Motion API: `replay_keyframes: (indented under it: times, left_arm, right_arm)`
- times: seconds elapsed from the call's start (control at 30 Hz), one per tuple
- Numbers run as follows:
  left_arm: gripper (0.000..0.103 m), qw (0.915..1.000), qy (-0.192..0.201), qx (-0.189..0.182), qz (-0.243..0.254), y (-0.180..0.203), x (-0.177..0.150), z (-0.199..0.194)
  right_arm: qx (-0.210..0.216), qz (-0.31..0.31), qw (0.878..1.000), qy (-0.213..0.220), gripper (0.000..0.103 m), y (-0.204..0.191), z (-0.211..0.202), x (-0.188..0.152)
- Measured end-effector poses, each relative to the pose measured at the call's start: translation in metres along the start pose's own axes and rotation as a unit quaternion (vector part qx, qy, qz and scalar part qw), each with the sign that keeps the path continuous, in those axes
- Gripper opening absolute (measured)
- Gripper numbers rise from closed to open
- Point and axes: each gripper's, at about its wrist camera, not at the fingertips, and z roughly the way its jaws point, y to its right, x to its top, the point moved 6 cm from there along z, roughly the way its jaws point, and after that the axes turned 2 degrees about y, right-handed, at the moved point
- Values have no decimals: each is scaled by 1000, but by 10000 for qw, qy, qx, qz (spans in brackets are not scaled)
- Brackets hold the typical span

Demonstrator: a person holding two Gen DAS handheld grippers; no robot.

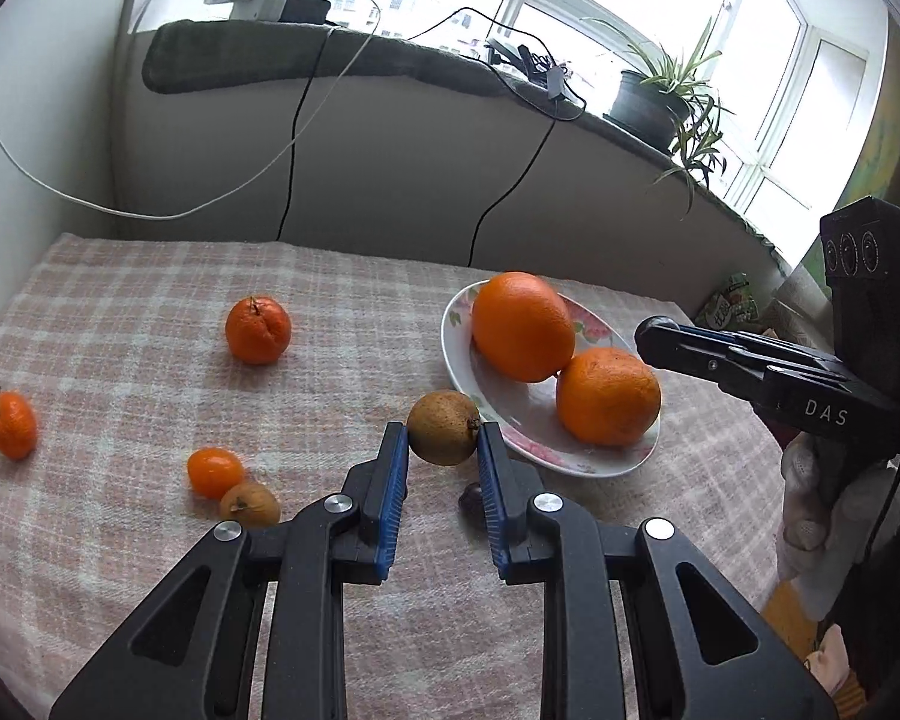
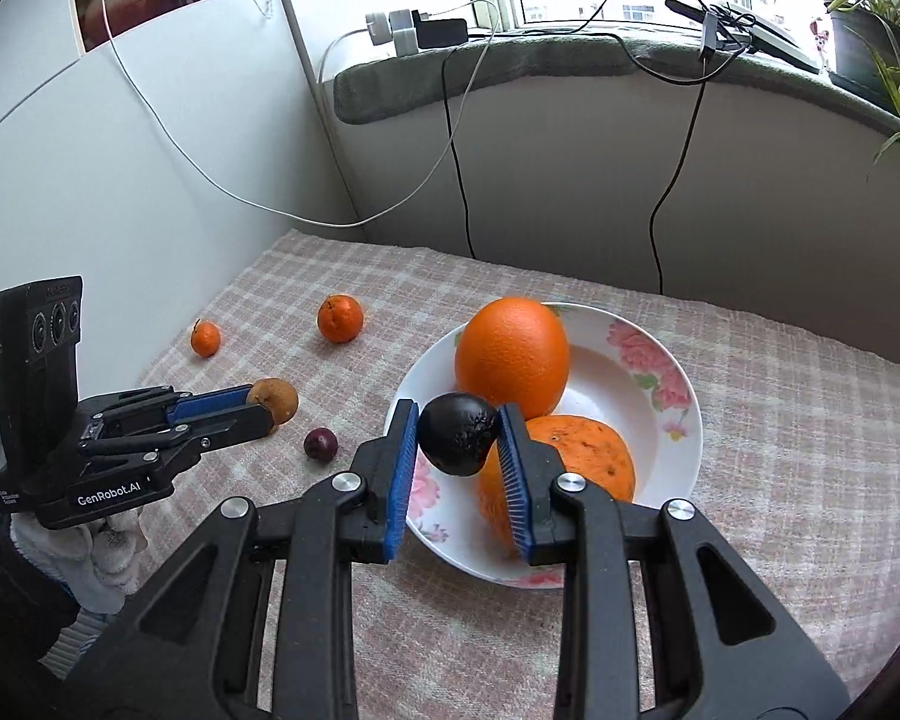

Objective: Organize fruits
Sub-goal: 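Carry the dark plum with the right tool onto the plate while the left tool carries the kiwi there, then open both tools to release the plum and kiwi on the plate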

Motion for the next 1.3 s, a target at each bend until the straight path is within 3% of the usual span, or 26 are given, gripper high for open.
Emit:
replay_keyframes:
  times: [0.53, 1.1, 1.13, 1.27, 1.3]
  left_arm:
    - [22, 9980, -245, -25, 582, 48, 12, 48]
    - [23, 9963, -321, -37, 795, 64, 9, 60]
    - [23, 9963, -315, -41, 799, 65, 10, 60]
    - [23, 9958, -306, -75, 858, 69, 10, 61]
    - [23, 9957, -298, -67, 877, 69, 10, 61]
  right_arm:
    - [-379, 413, 9984, -34, 28, 77, 22, 10]
    - [-391, 474, 9980, -127, 29, 85, 34, 9]
    - [-391, 479, 9980, -130, 30, 86, 34, 9]
    - [-424, 476, 9979, -77, 54, 86, 32, 11]
    - [-426, 483, 9979, -63, 55, 86, 31, 11]
